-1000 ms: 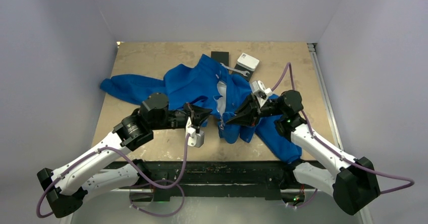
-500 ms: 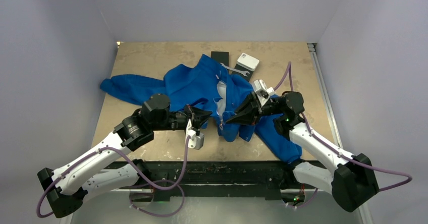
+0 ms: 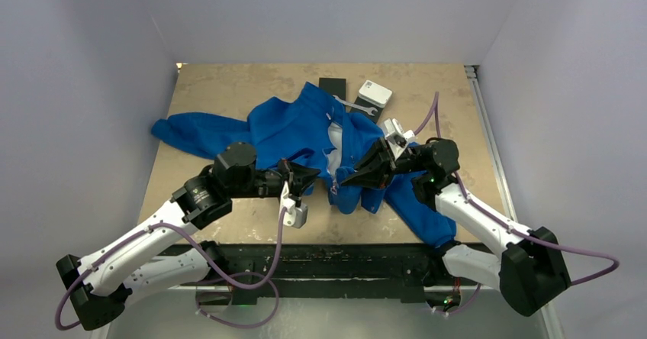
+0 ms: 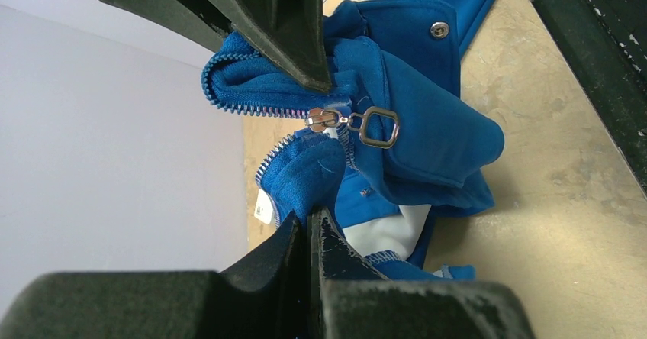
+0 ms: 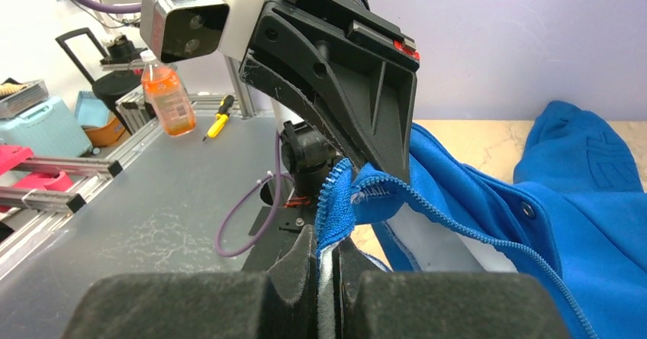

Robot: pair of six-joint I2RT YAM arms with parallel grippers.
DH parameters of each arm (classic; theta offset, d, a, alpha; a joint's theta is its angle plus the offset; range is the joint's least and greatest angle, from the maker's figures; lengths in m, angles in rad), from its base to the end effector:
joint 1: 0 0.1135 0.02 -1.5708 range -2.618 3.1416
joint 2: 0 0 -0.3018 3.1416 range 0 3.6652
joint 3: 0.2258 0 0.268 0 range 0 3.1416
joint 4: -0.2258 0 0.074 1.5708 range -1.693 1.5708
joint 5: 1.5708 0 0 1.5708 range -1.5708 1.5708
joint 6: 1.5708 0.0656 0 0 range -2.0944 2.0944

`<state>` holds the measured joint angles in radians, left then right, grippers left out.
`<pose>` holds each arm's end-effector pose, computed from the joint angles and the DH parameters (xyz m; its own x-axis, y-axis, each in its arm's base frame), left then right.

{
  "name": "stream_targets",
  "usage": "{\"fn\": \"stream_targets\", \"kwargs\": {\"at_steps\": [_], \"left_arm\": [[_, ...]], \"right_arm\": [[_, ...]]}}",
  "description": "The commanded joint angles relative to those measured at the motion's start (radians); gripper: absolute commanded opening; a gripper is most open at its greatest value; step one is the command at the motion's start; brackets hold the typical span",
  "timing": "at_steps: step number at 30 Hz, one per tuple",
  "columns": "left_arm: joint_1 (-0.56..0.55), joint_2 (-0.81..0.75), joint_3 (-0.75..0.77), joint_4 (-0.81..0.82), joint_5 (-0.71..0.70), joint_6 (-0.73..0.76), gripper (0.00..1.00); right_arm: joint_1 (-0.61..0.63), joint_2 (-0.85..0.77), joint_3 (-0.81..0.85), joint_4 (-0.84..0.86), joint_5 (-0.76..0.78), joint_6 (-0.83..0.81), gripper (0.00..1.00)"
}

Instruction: Zip up the jacket

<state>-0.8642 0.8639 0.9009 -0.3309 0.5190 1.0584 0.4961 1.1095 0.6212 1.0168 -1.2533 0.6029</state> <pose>0.1104 -0.1794 0.3747 0.7520 0.2847 -0.5945 0.6388 -0.0927 0.7638 0.1692 0.1624 0.3619 -0.1281 0.1320 -0.9829 -0.9682 -0.2316 0.0951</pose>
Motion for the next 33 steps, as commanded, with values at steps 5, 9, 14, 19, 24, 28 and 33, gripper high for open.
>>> {"fn": "stream_targets", "kwargs": {"at_steps": [5, 9, 14, 19, 24, 28, 33], "left_arm": [[0.001, -0.026, -0.002, 0.01, 0.059, 0.057, 0.0], [0.001, -0.025, -0.003, -0.006, 0.067, 0.076, 0.0], [0.0, -0.026, -0.003, -0.026, 0.085, 0.098, 0.0], [-0.002, -0.023, 0.001, -0.065, 0.097, 0.149, 0.0], [-0.003, -0.023, 0.004, -0.09, 0.11, 0.187, 0.0], [-0.005, -0.02, 0.011, -0.14, 0.126, 0.252, 0.0], [-0.009, -0.012, 0.017, -0.137, 0.128, 0.269, 0.0]], "right_arm": [[-0.002, 0.009, 0.049, 0.086, -0.001, 0.016, 0.0], [-0.002, 0.03, 0.043, 0.165, -0.019, 0.068, 0.0], [-0.002, 0.052, 0.045, 0.236, -0.036, 0.126, 0.0], [0.003, 0.08, 0.047, 0.321, -0.055, 0.195, 0.0], [0.005, 0.096, 0.05, 0.346, -0.068, 0.23, 0.0], [0.028, 0.127, 0.064, 0.364, -0.091, 0.263, 0.0], [0.083, 0.168, 0.078, 0.382, -0.119, 0.313, 0.0]]}}
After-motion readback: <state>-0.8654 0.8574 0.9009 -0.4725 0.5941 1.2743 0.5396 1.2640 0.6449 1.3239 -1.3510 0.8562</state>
